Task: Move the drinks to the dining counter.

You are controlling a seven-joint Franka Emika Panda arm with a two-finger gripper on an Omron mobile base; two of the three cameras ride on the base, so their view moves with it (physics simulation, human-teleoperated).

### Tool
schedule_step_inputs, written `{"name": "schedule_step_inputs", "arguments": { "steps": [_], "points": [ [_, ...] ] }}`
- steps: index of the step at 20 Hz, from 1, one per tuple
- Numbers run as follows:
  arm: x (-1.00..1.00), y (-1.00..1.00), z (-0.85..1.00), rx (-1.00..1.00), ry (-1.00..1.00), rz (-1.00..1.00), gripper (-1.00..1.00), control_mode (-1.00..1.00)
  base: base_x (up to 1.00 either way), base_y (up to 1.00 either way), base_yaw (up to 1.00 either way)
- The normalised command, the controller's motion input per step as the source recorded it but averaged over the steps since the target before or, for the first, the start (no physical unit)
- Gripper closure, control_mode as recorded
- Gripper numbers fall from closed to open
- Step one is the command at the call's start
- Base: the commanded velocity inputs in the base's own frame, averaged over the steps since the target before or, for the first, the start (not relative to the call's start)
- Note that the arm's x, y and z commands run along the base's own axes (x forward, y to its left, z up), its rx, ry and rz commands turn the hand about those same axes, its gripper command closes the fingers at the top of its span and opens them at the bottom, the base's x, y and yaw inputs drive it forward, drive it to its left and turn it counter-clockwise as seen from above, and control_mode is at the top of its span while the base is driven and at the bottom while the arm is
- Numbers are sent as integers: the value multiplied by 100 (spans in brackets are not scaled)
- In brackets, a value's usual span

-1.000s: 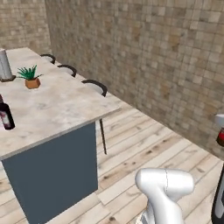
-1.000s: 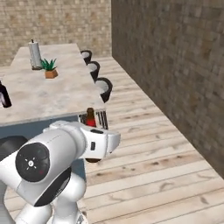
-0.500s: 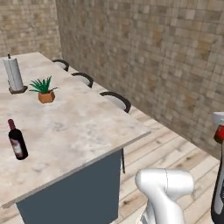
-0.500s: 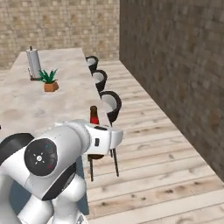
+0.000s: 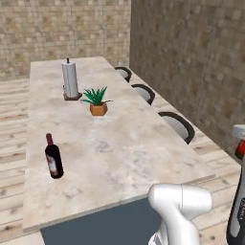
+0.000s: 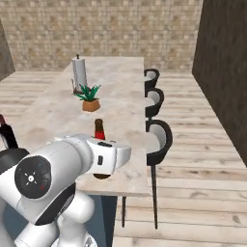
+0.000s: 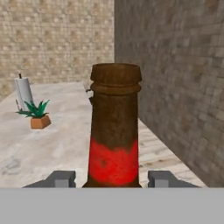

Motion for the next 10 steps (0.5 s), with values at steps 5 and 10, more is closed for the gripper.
{"name": "schedule_step_inputs", "arguments": {
  "steps": [5, 10],
  "points": [
    [0, 0, 0, 0, 0, 0, 100, 100, 99, 0, 46],
    [0, 0, 0, 0, 0, 0, 100, 100, 98, 9, 26]
  ]
}}
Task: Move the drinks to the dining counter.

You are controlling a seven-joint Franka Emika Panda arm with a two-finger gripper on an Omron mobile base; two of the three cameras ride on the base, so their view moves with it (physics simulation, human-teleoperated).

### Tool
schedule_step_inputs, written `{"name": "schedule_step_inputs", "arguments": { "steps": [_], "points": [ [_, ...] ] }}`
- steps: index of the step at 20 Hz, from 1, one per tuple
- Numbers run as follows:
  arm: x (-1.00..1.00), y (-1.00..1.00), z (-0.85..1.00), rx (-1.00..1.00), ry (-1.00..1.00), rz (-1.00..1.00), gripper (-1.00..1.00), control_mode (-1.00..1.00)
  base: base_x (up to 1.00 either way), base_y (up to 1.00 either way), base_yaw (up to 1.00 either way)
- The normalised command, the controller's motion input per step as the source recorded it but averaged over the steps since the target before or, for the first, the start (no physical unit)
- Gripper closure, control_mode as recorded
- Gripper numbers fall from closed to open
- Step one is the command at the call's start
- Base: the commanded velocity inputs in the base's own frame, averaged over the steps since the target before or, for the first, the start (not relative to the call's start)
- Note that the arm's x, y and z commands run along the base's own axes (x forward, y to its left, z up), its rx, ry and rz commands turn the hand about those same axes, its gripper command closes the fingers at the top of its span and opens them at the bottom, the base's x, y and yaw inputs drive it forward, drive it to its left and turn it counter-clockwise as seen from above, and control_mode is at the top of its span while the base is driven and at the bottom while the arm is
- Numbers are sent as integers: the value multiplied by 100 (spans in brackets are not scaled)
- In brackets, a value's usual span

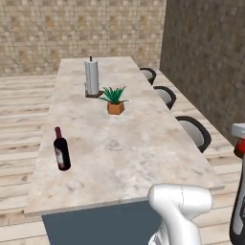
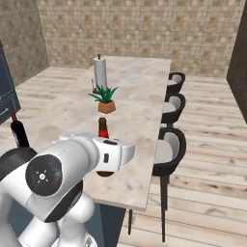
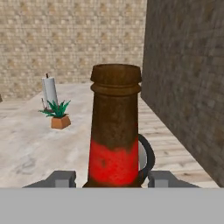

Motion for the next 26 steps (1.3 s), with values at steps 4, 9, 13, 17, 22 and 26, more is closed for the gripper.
{"name": "schedule_step_inputs", "arguments": {
  "steps": [4, 9, 13, 17, 22, 26],
  "points": [
    [0, 0, 0, 0, 0, 0, 100, 100, 99, 59, 19],
    [0, 0, 0, 0, 0, 0, 100, 100, 97, 32, 51],
    [0, 0, 0, 0, 0, 0, 100, 100, 92, 11, 63],
    [0, 0, 0, 0, 0, 0, 100, 100, 77, 12, 56],
    [12, 5, 0, 0, 3, 9, 100, -100, 46, 15, 38],
    [47, 16, -1, -3, 5, 23, 100, -100, 0, 0, 0]
  ]
}}
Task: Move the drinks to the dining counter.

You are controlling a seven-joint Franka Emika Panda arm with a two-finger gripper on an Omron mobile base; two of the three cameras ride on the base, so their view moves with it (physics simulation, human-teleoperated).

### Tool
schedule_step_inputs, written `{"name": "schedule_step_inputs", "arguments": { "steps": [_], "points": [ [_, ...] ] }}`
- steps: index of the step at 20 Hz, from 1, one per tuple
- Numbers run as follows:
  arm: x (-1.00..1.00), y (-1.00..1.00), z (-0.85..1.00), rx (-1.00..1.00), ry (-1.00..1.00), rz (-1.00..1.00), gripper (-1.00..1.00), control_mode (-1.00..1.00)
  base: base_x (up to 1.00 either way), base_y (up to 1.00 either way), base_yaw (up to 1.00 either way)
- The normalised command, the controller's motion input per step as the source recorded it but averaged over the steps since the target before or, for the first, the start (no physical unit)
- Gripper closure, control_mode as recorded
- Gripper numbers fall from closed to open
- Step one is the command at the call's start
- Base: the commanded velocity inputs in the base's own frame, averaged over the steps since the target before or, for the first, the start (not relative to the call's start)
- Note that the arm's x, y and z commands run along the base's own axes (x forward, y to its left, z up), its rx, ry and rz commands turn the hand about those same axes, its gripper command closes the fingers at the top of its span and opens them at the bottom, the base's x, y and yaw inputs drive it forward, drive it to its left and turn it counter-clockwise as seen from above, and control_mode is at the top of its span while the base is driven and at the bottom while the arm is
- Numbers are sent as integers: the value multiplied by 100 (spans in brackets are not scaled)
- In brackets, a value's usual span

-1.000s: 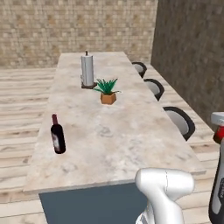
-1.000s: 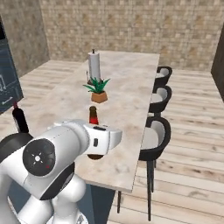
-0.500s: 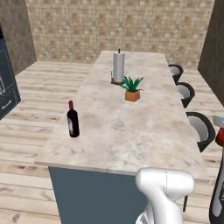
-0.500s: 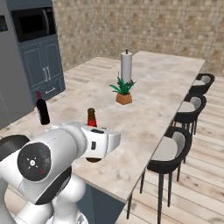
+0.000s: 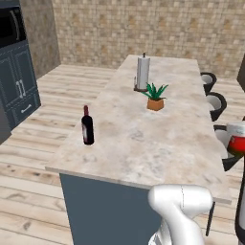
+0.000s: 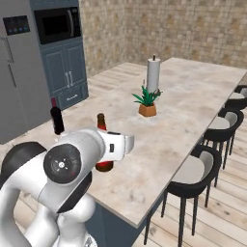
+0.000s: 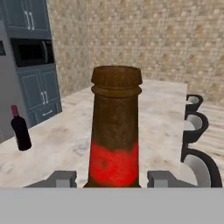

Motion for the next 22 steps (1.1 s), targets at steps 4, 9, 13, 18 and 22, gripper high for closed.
{"name": "schedule_step_inputs", "arguments": {
  "steps": [4, 9, 13, 18, 22],
  "points": [
    [20, 18, 0, -3, 0, 2, 100, -100, 0, 0, 0],
    [13, 12, -13, 0, -3, 7, 100, -100, 0, 0, 0],
    [19, 0, -22, 0, -1, 30, 100, -100, 0, 0, 0],
    [21, 0, -13, 0, 0, 40, 100, -100, 0, 0, 0],
    [28, 0, -6, 0, 0, 30, 100, -100, 0, 0, 0]
  ]
}}
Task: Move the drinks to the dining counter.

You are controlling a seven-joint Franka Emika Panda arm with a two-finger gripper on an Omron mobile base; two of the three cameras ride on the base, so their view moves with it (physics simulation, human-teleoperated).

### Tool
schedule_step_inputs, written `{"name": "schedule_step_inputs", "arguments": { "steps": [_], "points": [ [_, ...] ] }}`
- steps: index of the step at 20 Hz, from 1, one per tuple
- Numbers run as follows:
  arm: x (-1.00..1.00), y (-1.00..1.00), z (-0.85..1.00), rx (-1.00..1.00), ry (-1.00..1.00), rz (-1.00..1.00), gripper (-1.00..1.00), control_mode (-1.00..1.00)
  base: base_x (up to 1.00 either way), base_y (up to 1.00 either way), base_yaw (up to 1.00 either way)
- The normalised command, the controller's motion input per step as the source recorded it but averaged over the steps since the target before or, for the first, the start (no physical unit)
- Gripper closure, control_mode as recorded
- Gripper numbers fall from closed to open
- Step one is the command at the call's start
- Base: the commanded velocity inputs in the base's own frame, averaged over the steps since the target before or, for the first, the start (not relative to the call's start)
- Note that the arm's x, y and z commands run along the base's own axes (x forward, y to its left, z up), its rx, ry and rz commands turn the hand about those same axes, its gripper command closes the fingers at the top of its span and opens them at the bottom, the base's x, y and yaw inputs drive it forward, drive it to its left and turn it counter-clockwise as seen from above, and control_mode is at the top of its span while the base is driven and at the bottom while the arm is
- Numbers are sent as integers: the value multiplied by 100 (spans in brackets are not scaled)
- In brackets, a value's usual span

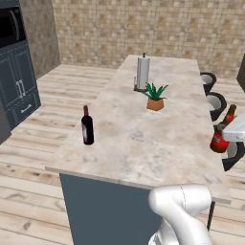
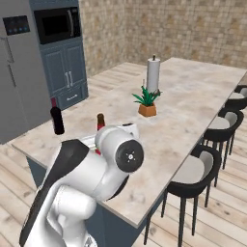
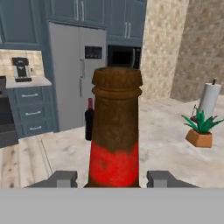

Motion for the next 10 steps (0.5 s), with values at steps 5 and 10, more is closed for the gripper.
{"name": "schedule_step_inputs", "arguments": {
  "steps": [5, 10],
  "points": [
    [35, 0, -18, 0, 0, 29, 100, -100, 0, 0, 0],
    [34, 0, -26, 0, 0, 29, 100, -100, 0, 0, 0]
  ]
}}
